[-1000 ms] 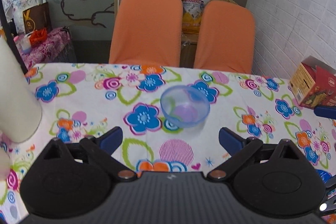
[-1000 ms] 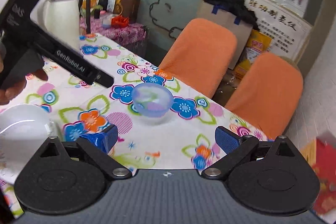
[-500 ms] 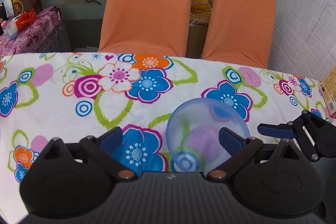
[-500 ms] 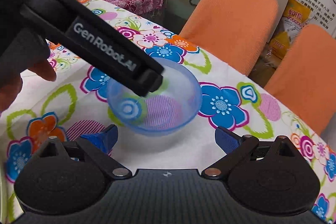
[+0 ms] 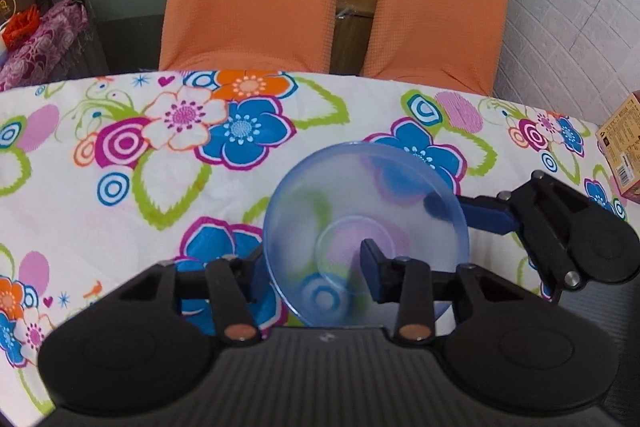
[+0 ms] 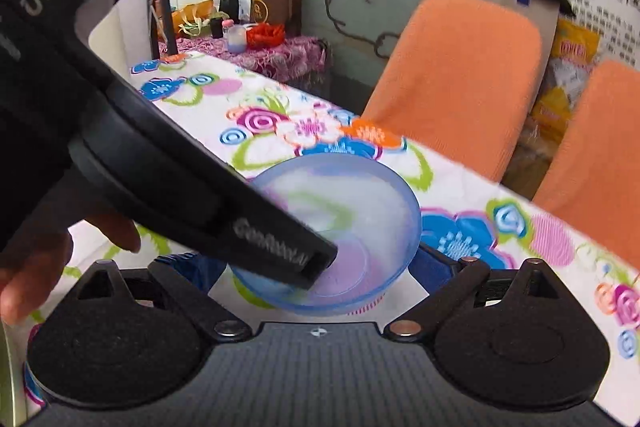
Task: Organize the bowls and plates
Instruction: 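Lower the blue bowl with the left tool into the white bowl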
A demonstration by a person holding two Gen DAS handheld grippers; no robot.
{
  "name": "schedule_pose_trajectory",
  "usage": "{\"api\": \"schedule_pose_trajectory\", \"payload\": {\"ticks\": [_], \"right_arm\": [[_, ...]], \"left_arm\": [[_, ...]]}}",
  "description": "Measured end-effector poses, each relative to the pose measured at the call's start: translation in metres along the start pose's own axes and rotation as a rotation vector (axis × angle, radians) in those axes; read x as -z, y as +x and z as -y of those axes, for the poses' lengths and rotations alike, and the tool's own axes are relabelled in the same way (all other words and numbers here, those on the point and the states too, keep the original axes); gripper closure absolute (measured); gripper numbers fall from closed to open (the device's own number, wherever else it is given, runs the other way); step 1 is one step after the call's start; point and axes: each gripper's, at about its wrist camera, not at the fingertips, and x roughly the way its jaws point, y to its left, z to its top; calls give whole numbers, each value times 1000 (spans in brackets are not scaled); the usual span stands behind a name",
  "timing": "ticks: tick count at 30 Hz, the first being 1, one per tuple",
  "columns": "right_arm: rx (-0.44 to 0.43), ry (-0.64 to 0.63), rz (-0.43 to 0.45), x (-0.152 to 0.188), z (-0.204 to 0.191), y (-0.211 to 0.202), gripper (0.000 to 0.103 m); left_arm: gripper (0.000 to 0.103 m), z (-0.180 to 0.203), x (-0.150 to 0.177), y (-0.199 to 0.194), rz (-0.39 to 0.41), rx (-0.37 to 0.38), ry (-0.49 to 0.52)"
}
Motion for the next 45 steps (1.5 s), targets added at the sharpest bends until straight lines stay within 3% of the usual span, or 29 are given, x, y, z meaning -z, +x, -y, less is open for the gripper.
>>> {"api": "schedule_pose_trajectory", "payload": {"ticks": [9, 17, 23, 27, 28, 34, 35, 36, 40, 45], "right_arm": [[78, -59, 41, -3, -26, -79, 18], [147, -96, 38, 30, -63, -184, 16], [195, -57, -24, 77, -87, -223, 16], [184, 30, -41, 106, -96, -237, 16], [181, 47, -45, 113, -97, -238, 16], [167, 145, -58, 130, -91, -236, 17], [156, 155, -56, 133, -92, -238, 17], [149, 158, -61, 134, -91, -239, 17], [179, 151, -66, 140, -89, -246, 17], [208, 226, -10, 158, -88, -273, 17]], "left_arm": [[63, 32, 17, -70, 71, 70, 8], [61, 89, 82, -142, 71, 144, 42], [61, 126, 147, -152, -10, 214, 71], [61, 140, 186, -144, -88, 249, 93], [61, 144, 193, -145, -76, 243, 109], [60, 158, 209, -144, -89, 233, 150], [49, 159, 208, -144, -85, 230, 157], [28, 159, 208, -143, -88, 228, 160], [23, 158, 208, -151, -69, 240, 183], [16, 145, 205, -179, 49, 210, 215]]}}
